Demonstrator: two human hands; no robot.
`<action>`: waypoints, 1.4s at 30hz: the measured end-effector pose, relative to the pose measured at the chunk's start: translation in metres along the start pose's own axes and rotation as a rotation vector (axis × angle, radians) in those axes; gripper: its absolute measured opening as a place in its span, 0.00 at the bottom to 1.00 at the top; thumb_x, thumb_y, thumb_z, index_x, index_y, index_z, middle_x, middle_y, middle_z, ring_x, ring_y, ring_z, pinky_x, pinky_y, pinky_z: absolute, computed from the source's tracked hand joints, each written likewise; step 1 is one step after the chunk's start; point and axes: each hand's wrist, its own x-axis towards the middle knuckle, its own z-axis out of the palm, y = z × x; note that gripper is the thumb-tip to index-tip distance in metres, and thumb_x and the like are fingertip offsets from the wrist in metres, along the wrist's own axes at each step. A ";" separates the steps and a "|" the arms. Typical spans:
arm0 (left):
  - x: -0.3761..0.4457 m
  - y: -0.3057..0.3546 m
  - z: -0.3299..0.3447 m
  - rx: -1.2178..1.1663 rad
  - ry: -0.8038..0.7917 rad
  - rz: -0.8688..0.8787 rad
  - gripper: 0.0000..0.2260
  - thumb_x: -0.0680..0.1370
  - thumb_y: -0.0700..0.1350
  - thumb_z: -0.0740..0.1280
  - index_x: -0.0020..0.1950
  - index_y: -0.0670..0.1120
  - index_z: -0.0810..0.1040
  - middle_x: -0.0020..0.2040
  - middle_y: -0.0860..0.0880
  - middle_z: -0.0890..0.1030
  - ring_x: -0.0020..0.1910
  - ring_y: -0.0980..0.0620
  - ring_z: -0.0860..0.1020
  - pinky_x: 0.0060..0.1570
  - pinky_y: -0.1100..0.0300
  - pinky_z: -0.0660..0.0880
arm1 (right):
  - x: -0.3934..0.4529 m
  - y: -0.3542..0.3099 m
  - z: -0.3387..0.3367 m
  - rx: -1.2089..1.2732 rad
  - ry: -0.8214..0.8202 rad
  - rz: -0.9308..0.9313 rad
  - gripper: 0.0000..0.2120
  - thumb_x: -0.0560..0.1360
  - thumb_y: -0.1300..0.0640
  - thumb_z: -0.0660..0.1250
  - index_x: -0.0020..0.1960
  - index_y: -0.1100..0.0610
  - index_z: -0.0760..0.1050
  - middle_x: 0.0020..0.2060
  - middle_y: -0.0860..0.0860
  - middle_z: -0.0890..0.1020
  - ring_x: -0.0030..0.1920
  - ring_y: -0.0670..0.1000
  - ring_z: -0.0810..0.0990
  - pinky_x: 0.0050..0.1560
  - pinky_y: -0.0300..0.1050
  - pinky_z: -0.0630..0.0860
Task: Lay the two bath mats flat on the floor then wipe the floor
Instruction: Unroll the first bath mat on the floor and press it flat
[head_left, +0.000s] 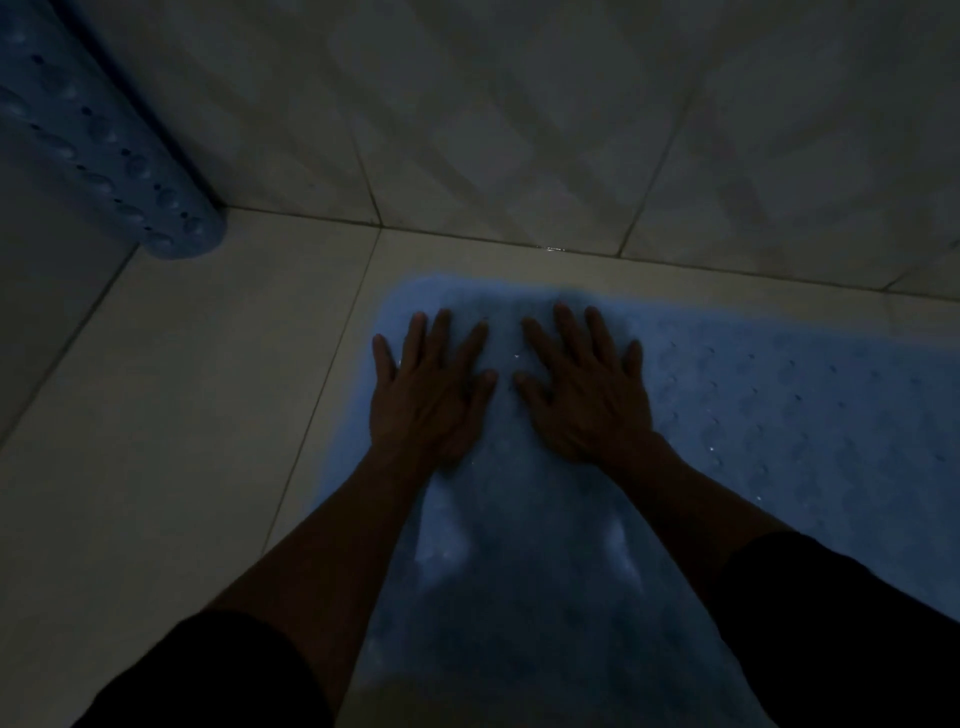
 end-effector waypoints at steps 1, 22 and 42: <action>0.001 -0.001 0.002 -0.008 0.001 -0.002 0.27 0.83 0.64 0.44 0.81 0.61 0.44 0.83 0.49 0.43 0.81 0.46 0.39 0.76 0.37 0.36 | 0.001 0.002 0.003 -0.011 -0.016 -0.002 0.30 0.79 0.34 0.47 0.79 0.37 0.43 0.80 0.45 0.43 0.79 0.53 0.40 0.74 0.68 0.42; 0.000 -0.001 0.002 0.024 0.039 -0.025 0.27 0.82 0.65 0.48 0.81 0.62 0.50 0.83 0.51 0.50 0.82 0.46 0.45 0.75 0.33 0.48 | -0.001 0.001 0.008 -0.079 0.064 -0.012 0.30 0.80 0.34 0.49 0.79 0.39 0.49 0.80 0.47 0.48 0.80 0.55 0.42 0.73 0.69 0.46; -0.016 0.045 -0.008 0.071 -0.061 -0.140 0.31 0.81 0.66 0.39 0.82 0.57 0.40 0.83 0.50 0.40 0.81 0.45 0.37 0.76 0.37 0.38 | -0.051 0.034 -0.016 0.058 0.009 0.024 0.29 0.80 0.37 0.50 0.79 0.39 0.47 0.80 0.48 0.47 0.80 0.53 0.42 0.75 0.66 0.42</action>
